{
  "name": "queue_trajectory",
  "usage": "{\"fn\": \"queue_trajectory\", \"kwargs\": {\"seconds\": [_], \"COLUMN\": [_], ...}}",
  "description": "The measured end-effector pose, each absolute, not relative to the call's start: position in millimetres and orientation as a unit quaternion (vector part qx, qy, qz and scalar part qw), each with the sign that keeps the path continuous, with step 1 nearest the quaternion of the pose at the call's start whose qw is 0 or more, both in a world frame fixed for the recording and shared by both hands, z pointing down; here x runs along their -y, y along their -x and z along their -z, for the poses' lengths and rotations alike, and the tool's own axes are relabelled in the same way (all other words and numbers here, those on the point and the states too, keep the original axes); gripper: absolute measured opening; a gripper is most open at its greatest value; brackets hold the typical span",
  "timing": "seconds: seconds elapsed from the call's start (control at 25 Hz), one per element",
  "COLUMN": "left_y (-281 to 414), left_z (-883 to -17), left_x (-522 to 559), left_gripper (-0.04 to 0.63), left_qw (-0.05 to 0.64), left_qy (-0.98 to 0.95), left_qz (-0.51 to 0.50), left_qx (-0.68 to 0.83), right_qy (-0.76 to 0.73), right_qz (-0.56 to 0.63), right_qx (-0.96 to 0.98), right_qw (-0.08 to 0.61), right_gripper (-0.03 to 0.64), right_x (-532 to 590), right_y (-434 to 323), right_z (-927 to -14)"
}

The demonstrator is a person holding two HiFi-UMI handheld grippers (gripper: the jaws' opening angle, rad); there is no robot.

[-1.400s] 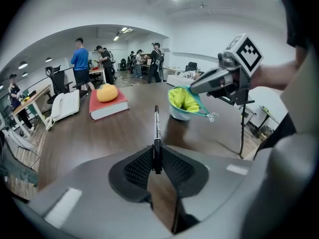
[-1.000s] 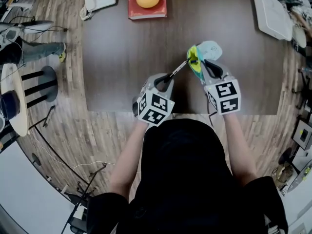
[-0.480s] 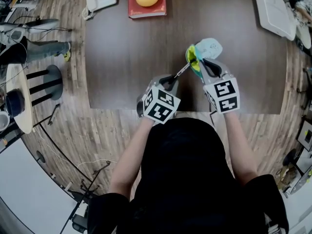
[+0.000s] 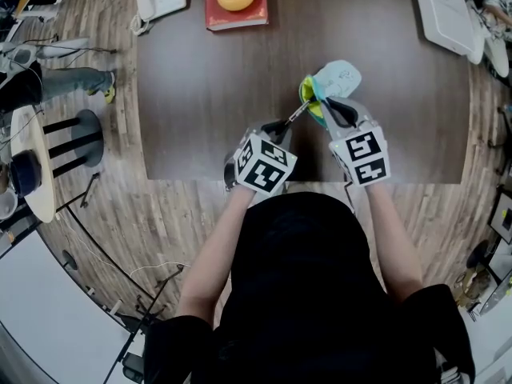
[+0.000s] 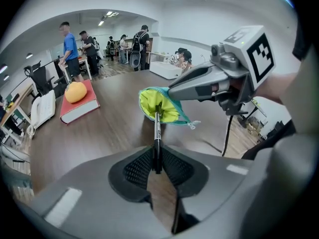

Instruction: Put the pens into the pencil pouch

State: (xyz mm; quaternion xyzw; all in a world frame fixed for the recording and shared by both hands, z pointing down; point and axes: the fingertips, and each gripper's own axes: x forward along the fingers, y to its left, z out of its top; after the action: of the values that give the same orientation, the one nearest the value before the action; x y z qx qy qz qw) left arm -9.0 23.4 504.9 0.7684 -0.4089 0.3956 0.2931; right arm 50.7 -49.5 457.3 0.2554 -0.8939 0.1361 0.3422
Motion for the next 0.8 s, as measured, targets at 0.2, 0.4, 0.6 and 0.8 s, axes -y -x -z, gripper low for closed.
{"fn": "queue_trajectory", "kwargs": {"seconds": [0.2,0.4,0.6,0.8], "left_y": [7,3,2,6], "left_z": [-506,-505,-509,-516], "left_x": [-19,-12,-14,-19], "left_gripper": [0.063,0.063,0.063,0.061], "left_qw": [0.292,0.285,0.291,0.299], "left_qy": [-0.768,-0.771,-0.765,-0.752], "left_qz": [-0.400,-0.401,-0.421,-0.446], "left_qx": [0.406,0.405,0.390,0.381], "right_qy": [-0.249,-0.248,-0.246,-0.241], "right_qz": [-0.134,-0.133,-0.131,-0.130], "right_qx": [0.896,0.896,0.897,0.899], "right_qw": [0.343,0.342,0.342,0.343], "right_gripper": [0.029,0.029,0.029,0.029], "right_x": [49,49,48,48], "right_y": [-49,-50,-49,-49], "right_z": [-457,-457,-456,-457]}}
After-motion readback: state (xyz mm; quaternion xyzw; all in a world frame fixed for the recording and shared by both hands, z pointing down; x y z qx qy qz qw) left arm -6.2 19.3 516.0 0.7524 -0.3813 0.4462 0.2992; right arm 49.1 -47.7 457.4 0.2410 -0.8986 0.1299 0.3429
